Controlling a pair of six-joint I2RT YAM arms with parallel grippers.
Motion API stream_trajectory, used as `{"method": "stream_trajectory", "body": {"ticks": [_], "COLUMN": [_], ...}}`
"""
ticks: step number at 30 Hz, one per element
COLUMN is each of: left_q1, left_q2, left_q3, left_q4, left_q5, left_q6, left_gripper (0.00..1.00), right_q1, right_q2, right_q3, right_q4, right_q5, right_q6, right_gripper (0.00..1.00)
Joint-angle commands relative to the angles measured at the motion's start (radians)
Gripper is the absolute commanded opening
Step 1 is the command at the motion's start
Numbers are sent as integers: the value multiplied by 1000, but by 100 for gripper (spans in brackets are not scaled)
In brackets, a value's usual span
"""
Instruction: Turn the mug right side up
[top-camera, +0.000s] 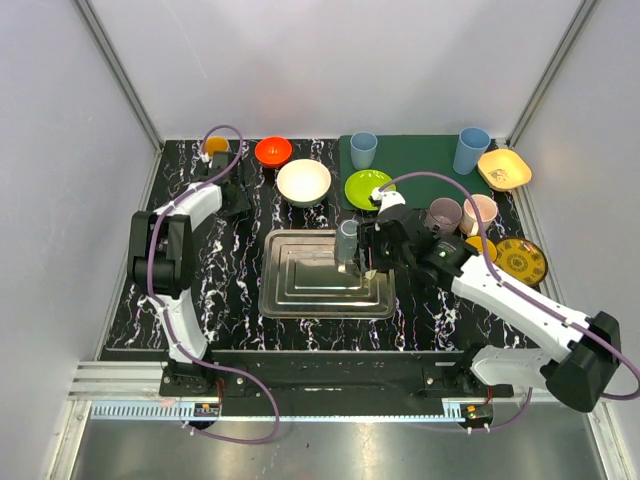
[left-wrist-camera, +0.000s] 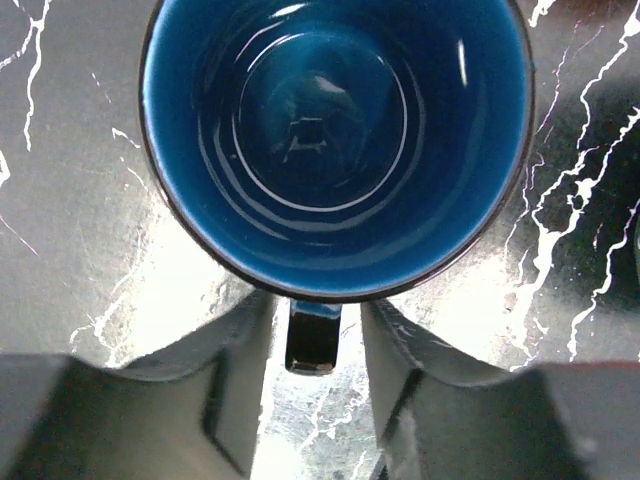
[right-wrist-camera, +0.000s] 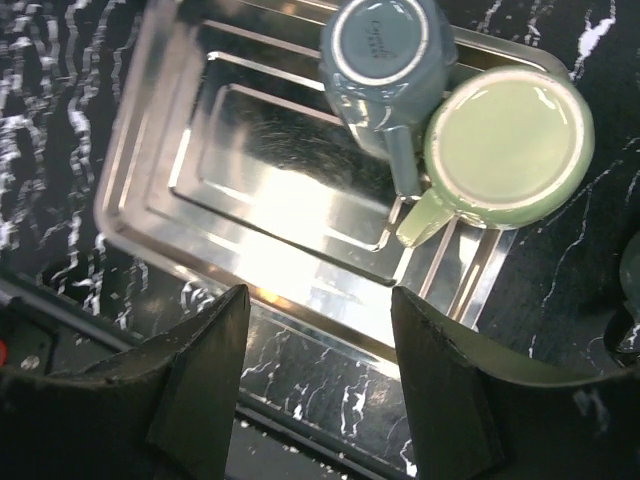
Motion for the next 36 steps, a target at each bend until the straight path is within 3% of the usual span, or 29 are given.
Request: {"method": "stream_trajectory", "body": {"ticks": [1, 4, 5, 14, 19, 26, 36], "left_q1": [7, 7, 7, -85, -206, -216, -216], "left_q2": [-91, -222, -296, -785, -995, -1112, -1113], "left_q3": [-54, -169, -200, -576, -676, -641, -673], "left_q4": [9, 32, 39, 109, 65, -105, -116], "left_q5": [-38, -55, -58, -143, -259, -351, -282], "left_q6": [-44, -107, -122, -324, -446, -532, -521], "left_gripper": [53, 63, 73, 79, 91, 98, 98], "right_q1": [3, 3, 3, 3, 3, 2, 2], "right_q2": [48, 91, 117, 232, 286, 399, 494], "right_q3": [23, 34, 38, 6, -5, 24, 109], "right_q4": [8, 8, -4, -21, -18, -59, -187], "right_q5": [130, 201, 266, 345, 377, 410, 496], "right_q6": [-13, -4, 10, 271, 450, 666, 694], "right_gripper": [64, 64, 64, 61, 60, 55, 45]}}
